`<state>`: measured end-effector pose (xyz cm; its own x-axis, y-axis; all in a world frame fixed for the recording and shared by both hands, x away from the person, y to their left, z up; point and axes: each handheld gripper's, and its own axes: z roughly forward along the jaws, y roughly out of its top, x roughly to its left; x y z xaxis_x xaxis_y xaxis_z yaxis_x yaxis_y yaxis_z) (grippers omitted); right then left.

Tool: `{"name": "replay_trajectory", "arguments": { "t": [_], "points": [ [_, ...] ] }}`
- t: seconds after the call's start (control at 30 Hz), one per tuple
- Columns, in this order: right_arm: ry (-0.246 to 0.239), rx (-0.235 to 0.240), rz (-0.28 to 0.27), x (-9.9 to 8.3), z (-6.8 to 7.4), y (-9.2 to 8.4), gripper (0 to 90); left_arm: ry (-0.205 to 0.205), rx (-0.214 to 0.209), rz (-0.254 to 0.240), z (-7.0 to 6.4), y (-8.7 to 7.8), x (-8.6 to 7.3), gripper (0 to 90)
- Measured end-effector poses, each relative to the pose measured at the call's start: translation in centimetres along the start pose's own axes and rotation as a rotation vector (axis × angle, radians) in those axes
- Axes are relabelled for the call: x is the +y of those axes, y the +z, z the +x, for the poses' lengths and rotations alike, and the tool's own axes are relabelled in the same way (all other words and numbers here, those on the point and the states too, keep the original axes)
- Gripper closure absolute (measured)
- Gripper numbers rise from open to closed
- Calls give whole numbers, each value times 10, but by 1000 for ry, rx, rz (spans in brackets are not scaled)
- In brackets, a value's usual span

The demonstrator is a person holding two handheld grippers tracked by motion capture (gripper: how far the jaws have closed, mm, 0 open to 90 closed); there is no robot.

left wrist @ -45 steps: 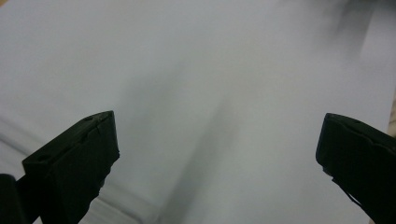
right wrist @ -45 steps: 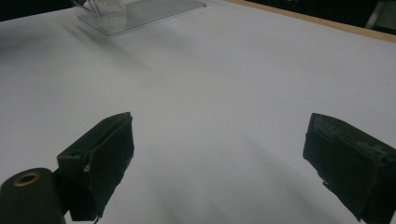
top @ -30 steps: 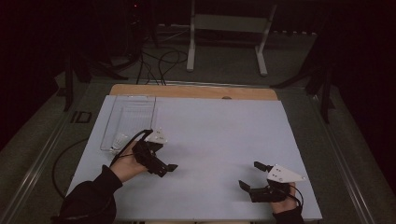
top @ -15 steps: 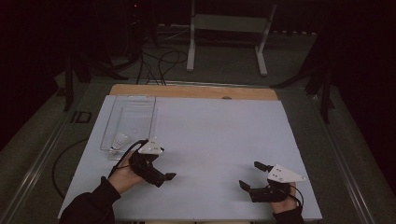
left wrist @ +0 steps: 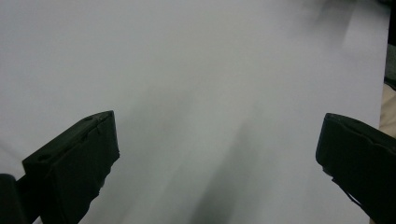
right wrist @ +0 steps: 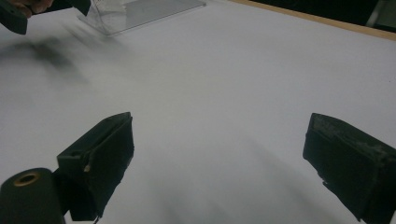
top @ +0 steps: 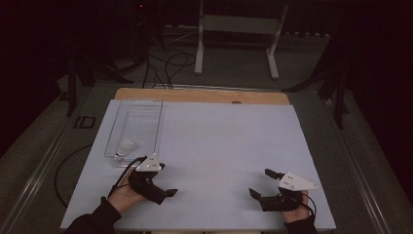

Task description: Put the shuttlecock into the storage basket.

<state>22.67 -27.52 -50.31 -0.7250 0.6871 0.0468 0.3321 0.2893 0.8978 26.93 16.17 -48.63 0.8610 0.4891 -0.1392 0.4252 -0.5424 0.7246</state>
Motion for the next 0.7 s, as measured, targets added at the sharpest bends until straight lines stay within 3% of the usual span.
{"name": "replay_trajectory", "arguments": {
  "t": [0.23, 0.4, 0.53, 0.7],
  "points": [
    [4, -1, -1, 0, 0, 0, 86, -14, 6, 21, 1, 3, -13, 1],
    [-1, -2, 0, 0, 0, -1, 86, -22, 21, 2, 1, 2, -19, 1],
    [-1, -1, 2, 0, 0, -1, 86, -5, 43, 17, 1, 1, -24, 2],
    [-6, -1, 3, 0, 0, -1, 86, -15, 53, 10, 1, -1, -31, 2]
  ]
}}
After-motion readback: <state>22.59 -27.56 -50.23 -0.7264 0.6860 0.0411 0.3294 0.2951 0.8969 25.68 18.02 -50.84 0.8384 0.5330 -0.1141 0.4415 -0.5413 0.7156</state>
